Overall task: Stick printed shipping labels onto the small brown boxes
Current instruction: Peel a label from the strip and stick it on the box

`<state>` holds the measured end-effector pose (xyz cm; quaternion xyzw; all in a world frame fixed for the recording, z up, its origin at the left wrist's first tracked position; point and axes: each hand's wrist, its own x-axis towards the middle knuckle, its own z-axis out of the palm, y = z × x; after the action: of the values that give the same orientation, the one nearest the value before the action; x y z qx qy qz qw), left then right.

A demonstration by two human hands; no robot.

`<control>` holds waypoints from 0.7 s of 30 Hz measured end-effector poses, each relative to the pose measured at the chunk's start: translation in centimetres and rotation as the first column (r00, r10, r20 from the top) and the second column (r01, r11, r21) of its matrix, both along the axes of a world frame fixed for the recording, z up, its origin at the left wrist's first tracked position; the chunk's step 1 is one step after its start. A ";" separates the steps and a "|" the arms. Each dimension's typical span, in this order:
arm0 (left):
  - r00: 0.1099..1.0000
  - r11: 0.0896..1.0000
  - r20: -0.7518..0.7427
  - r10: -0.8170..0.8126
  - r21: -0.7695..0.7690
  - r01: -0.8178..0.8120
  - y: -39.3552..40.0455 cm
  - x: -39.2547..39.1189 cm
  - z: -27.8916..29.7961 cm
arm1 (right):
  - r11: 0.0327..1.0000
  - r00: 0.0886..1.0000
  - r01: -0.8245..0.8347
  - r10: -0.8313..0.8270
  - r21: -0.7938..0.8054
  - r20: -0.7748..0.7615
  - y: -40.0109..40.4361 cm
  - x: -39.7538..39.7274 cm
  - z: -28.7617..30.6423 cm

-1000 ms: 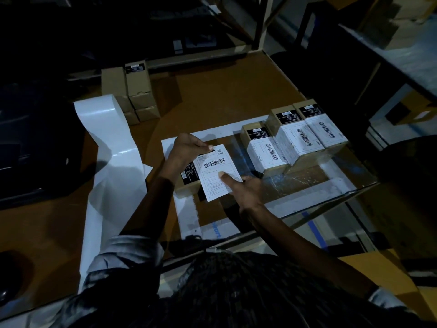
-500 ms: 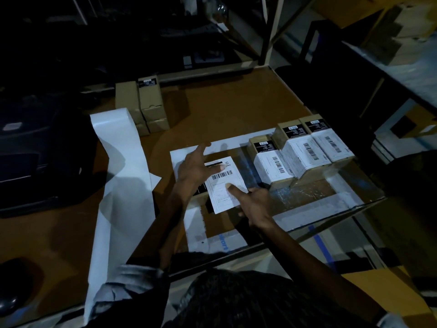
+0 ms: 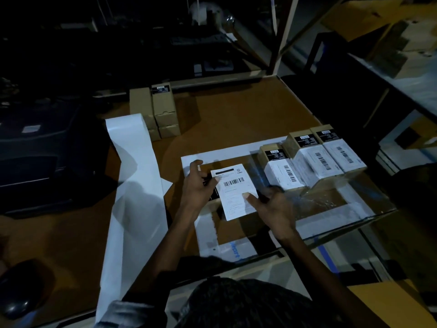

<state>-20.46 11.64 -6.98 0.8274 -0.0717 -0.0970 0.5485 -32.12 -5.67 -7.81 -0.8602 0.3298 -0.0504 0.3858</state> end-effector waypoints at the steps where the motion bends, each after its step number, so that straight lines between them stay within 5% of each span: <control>1: 1.000 1.000 -0.006 0.006 -0.020 -0.007 0.0 0.0 -0.1 | 0.991 1.000 -0.021 0.023 -0.135 0.012 0.0 0.2 0.4; 5: 0.999 0.999 0.026 0.045 -0.014 -0.044 -0.2 -0.2 -0.3 | 0.881 0.966 -0.251 0.253 -0.402 -0.048 2.7 1.0 2.8; 9: 0.988 0.998 0.136 0.066 -0.013 -0.065 -0.2 -0.8 -0.5 | 0.798 0.873 -0.484 0.414 -0.359 -0.258 7.4 1.7 1.2; 18: 0.979 0.996 0.192 0.074 0.039 -0.083 -0.4 -0.9 -0.5 | 0.839 0.961 -0.253 0.160 -0.481 -0.226 4.2 2.3 0.5; 21: 0.977 0.993 0.197 0.078 0.073 -0.094 -0.3 -0.7 -0.7 | 0.825 0.950 -0.293 0.195 -0.484 -0.243 7.0 3.0 0.5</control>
<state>-21.19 11.39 -7.70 0.8571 -0.0849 0.0051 0.5081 -29.15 1.31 -7.34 -0.9676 0.2252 -0.0075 0.1136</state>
